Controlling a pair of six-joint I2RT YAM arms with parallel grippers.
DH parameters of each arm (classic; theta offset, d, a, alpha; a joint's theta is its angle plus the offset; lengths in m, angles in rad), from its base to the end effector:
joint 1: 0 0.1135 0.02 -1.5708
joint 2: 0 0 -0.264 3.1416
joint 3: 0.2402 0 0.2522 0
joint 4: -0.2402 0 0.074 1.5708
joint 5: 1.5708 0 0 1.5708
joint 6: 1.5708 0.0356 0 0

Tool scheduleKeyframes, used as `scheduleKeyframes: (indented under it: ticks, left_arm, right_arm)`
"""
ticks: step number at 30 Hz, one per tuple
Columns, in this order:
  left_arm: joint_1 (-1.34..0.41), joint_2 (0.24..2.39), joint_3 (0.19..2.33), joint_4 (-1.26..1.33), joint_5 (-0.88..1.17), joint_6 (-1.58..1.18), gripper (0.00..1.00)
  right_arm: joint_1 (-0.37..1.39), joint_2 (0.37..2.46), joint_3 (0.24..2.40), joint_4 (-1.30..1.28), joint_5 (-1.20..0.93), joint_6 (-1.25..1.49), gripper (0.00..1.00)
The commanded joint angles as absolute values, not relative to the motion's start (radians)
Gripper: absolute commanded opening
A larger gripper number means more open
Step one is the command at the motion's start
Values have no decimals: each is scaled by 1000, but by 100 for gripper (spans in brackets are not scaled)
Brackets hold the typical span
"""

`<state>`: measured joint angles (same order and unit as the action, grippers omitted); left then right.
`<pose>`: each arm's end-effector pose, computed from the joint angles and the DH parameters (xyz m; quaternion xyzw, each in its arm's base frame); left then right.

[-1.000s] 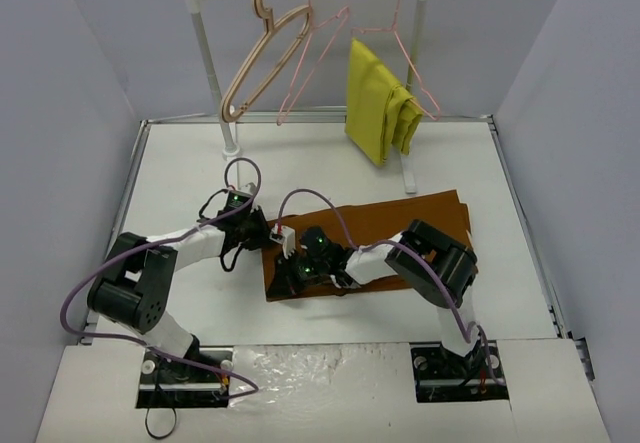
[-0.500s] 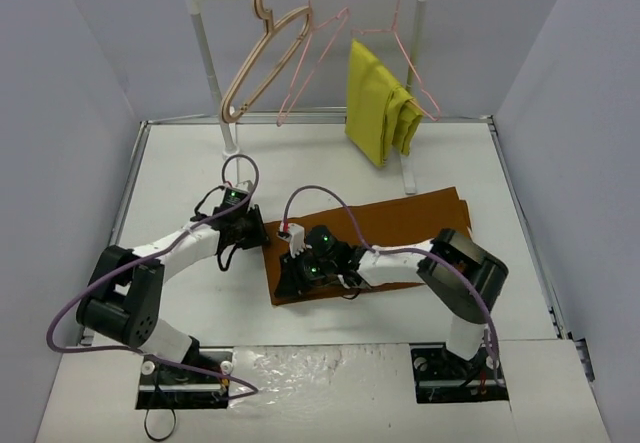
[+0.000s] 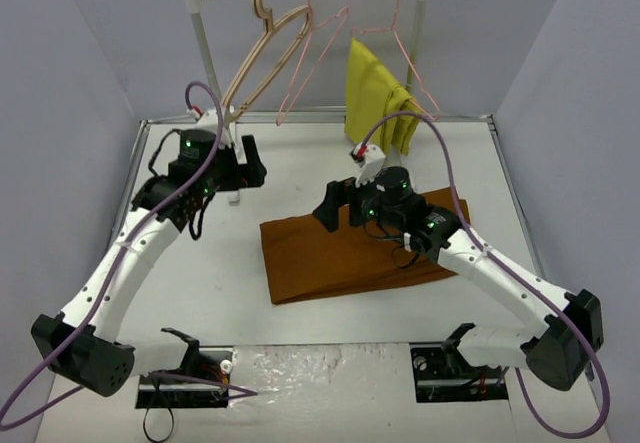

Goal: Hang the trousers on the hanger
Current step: Fold the trousers at the center of the board, then pick up the hanger from the clothesline.

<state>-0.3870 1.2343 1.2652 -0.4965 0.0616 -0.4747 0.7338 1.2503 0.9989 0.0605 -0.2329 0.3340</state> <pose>0.2526 -0.1053 0.3811 -0.0211 0.8506 -0.2429 0.4658 0.2141 0.2041 0.3406 -0.2246 0.7361 0.3989 0.4986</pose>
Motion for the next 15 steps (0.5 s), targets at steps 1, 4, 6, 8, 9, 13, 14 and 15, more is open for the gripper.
scheduleKeyframes:
  ticks: [1,4,6,8,9,13,14,15]
  left_arm:
    - [-391,1215,1443,-623,55,-349,92]
    - [-391,1268,1608,-626,118,-295,95]
    - [-391,1337,1693,-612,152,-281,95]
    - [-391,1393,1827,-598,158,-281,95]
    - [-391,1452,1869,-594,163,-269,94]
    - [-391,1607,2074,-563,205,-253,98]
    - [-393,1668,2145,-551,209,-253,100]
    - [-393,1702,2182,-548,213,-249,97]
  right_arm:
    - [697,1165,1035,-124,-31,269,100]
    - [635,1141,1037,-155,-5,256,100]
    - [591,1135,1035,-160,-5,265,100]
    - [572,1134,1032,-160,-15,276,100]
    - [568,1135,1032,-161,-18,279,100]
    - [557,1141,1035,-160,-35,294,100]
    - [557,1144,1035,-160,-38,298,100]
    - [557,1144,1035,-163,-40,299,100]
